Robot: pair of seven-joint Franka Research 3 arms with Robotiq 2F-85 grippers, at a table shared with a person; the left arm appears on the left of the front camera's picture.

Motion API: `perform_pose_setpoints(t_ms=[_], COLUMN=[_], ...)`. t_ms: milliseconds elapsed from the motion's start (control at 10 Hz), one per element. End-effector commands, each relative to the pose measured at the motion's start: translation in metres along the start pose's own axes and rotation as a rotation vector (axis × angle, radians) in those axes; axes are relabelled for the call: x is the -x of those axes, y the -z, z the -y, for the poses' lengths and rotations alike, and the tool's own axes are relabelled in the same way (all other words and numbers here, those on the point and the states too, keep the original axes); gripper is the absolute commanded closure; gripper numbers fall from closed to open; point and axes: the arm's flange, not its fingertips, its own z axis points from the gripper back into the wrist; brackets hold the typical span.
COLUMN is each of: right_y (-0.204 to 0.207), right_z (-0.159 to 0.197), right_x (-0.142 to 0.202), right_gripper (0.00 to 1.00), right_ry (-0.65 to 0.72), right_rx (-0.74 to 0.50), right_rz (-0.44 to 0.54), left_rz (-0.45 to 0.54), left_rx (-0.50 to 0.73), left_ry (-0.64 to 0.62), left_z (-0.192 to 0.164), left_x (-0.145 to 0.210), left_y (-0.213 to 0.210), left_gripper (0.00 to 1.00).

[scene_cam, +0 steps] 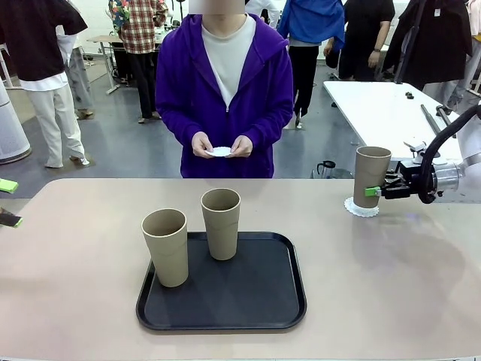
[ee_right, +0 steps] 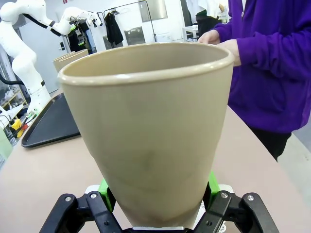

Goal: Place coasters on the table and set cups on them.
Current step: Pick up one Reusable plastic cup and place it on a coaster set by the human.

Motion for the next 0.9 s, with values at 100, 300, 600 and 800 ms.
perform_pose_setpoints(t_ms=[100, 300, 600, 800], right_y=[0.005, 0.005, 0.004, 0.004], right_z=[0.004, 0.012, 0.017, 0.018], right_x=[0.004, 0.007, 0.010, 0.013], right_gripper=[0.18, 0.18, 0.18, 0.18], right_ry=[-0.056, -0.078, -0.064, -0.063], right_rx=[-0.021, -0.020, -0.002, -0.001], right_rz=[0.007, 0.051, 0.057, 0.060], left_rz=[0.010, 0.010, 0.010, 0.010], left_rx=[0.011, 0.011, 0.011, 0.011], left_ry=[0.004, 0.004, 0.004, 0.004], left_z=[0.001, 0.001, 0.001, 0.001], left_x=[0.000, 0.000, 0.000, 0.000], left_y=[0.000, 0.000, 0.000, 0.000], left_gripper=[0.00, 0.00, 0.00, 0.00])
